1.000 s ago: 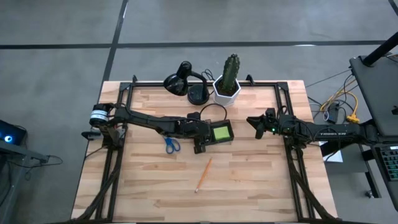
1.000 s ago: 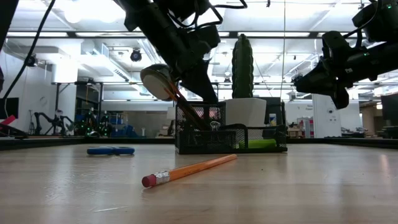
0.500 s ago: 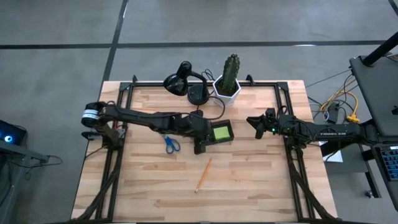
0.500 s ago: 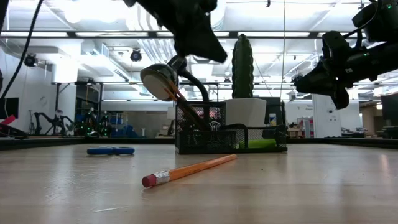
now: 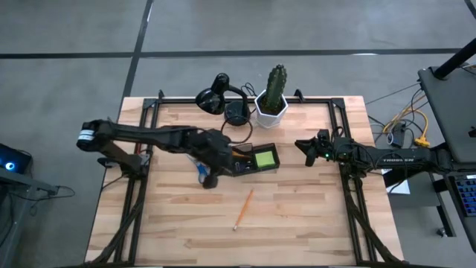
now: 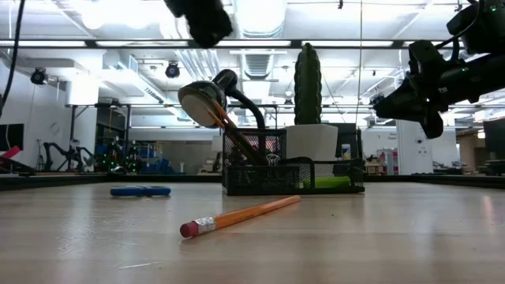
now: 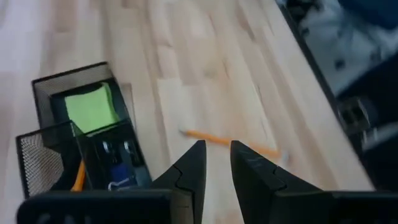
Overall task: Pick and place office supplies into organizer
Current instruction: Put the blue scissors into the desk organizer
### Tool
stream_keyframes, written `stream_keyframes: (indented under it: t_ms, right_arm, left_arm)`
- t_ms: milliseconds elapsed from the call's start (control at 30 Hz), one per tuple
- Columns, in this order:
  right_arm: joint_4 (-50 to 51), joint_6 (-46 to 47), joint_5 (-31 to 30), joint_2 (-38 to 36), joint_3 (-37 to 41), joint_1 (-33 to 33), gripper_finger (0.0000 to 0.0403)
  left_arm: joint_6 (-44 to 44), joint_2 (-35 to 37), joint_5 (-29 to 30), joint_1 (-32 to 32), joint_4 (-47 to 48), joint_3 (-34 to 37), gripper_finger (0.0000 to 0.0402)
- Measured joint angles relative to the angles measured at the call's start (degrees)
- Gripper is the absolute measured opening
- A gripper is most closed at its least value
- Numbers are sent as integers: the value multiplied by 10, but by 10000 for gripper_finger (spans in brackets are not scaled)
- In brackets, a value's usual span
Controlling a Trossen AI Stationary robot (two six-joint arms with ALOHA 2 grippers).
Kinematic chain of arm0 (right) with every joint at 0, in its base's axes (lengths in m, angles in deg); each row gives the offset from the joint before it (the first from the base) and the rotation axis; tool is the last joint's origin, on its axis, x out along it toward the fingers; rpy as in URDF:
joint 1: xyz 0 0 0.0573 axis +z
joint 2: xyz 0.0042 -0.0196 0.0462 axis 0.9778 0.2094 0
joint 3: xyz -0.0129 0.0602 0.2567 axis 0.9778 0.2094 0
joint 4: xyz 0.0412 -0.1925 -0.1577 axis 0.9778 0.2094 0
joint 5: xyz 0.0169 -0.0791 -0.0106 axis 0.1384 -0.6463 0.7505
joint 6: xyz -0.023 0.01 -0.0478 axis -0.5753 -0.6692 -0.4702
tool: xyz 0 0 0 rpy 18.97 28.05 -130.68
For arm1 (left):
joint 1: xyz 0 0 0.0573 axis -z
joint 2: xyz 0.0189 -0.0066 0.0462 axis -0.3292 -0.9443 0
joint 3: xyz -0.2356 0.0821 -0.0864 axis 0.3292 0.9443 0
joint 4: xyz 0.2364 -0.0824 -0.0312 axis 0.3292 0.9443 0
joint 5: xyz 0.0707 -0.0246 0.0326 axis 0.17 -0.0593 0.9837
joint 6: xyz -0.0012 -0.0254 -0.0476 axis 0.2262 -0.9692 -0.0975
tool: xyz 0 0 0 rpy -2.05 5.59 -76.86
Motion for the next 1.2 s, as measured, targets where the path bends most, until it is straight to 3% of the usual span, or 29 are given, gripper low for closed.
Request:
stream_keyframes:
  t_ms: [233,467,633,1000,1200]
  right_arm:
    - [1,1,0,0,0,0,59]
    - [8,2,0,0,0,0,59]
    - [9,2,0,1,1,0,59]
    - [8,13,-1,3,14,0,59]
    - [9,12,-1,4,18,0,59]
  left_arm:
    - [147,18,-45,0,150,0,69]
    - [261,-31,-59,0,249,2,130]
    - [351,-72,-9,0,261,3,166]
    - [462,-113,105,-1,252,59,168]
    - [493,-112,111,-1,199,101,168]
